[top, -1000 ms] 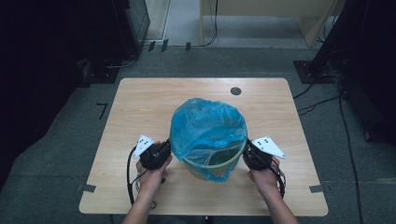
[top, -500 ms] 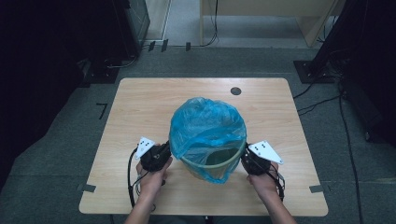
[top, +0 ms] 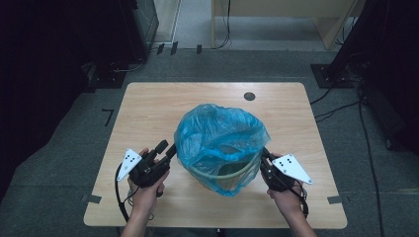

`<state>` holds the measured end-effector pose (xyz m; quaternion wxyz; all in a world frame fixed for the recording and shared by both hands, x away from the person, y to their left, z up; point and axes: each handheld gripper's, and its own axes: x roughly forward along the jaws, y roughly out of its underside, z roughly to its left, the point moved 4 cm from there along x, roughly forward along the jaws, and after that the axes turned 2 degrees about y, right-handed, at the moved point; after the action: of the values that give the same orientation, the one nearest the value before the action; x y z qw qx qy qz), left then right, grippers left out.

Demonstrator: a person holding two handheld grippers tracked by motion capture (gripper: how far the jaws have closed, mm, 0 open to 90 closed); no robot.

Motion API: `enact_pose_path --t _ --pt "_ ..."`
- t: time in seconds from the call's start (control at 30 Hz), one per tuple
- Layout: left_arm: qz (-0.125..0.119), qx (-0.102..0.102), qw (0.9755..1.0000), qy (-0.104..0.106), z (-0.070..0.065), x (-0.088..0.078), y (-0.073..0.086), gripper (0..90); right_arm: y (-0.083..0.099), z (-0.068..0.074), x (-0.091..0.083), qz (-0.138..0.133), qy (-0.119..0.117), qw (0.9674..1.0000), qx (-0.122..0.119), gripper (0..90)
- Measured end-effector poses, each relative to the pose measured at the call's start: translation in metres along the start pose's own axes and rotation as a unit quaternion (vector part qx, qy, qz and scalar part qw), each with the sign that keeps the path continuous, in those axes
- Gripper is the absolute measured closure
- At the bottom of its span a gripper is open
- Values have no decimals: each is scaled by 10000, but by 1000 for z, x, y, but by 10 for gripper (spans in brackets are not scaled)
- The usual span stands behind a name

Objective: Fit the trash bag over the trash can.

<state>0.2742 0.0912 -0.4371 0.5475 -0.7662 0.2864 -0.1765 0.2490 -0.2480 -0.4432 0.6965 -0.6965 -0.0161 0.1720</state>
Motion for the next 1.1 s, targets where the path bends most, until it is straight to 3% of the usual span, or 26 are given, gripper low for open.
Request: enact_pose_path --t 0.07,0.13,0.27,0.33,0.4,0.47,0.53,0.63,0.7,0.8,0.87,1.03,1.1 --pt "-138 23 9998 120 -3 -8 -5 520 -1 -1 -1 -28 20 10000 13 880" --pt "-400 181 9984 366 -13 -18 -12 514 -3 -2 -2 -51 58 10000 33 879" --pt "-698 592 9922 845 -40 -27 -24 509 -5 -3 -2 -77 76 9999 69 872" --pt "-732 755 9897 976 -52 -27 -29 467 -6 -3 -1 -72 56 9999 117 870" --pt "-598 915 9874 1142 -60 -24 -30 388 -7 -1 -1 -85 61 9999 105 870" --pt "-418 1260 9857 1040 -69 -18 -28 376 -8 1 -1 -102 55 9999 93 874" --pt "-314 1440 9850 896 -71 -13 -25 396 -10 3 -2 -121 54 9999 53 879" --pt "-276 1367 9868 828 -68 -8 -24 607 -11 4 -2 -132 41 9999 61 880" --pt "-193 1448 9870 663 -65 -4 -27 766 -12 3 -2 -146 36 9999 55 879" --pt "-181 1402 9889 452 -60 3 -34 894 -12 2 -1 -146 64 9999 16 881" --pt "-253 1284 9908 356 -54 10 -40 900 -12 1 0 -131 116 9998 -5 897" --pt "-388 1170 9921 253 -46 29 -49 900 -11 1 4 -89 170 9998 -82 898" --pt "-407 1204 9918 102 -39 38 -52 900 -9 1 8 -41 179 9998 -94 898"
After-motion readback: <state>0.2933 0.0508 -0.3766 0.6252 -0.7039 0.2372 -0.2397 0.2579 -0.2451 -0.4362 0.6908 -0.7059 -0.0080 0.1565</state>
